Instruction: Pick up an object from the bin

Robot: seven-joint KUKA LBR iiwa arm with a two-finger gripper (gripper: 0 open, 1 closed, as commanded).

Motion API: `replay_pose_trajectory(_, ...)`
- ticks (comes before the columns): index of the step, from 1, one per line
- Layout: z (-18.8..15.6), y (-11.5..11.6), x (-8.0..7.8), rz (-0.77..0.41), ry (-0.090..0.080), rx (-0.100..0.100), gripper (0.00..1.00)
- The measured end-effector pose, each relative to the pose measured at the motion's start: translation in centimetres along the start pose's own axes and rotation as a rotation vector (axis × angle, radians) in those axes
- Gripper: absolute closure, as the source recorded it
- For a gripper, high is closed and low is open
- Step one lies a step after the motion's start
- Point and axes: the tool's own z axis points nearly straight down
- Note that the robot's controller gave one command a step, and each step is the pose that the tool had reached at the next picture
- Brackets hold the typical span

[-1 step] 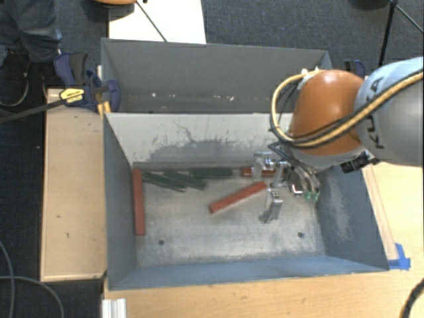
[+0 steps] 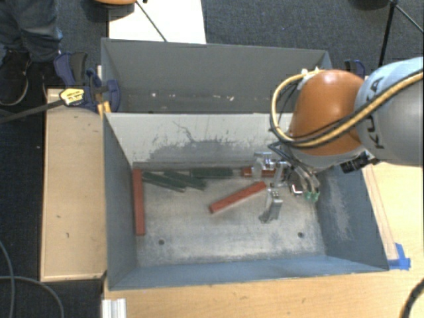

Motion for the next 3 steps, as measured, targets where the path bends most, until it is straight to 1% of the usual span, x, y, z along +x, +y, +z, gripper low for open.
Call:
replay_pose_trajectory(1,9.26,2.69,-1.49,0.318,0.0,0.001,1.0)
replay_pose_trajectory(2,9.29,2.7,-1.49,0.316,0.001,0.001,0.0)
replay_pose_trajectory(3,9.28,2.7,-1.48,0.315,0.001,0.001,1.0)
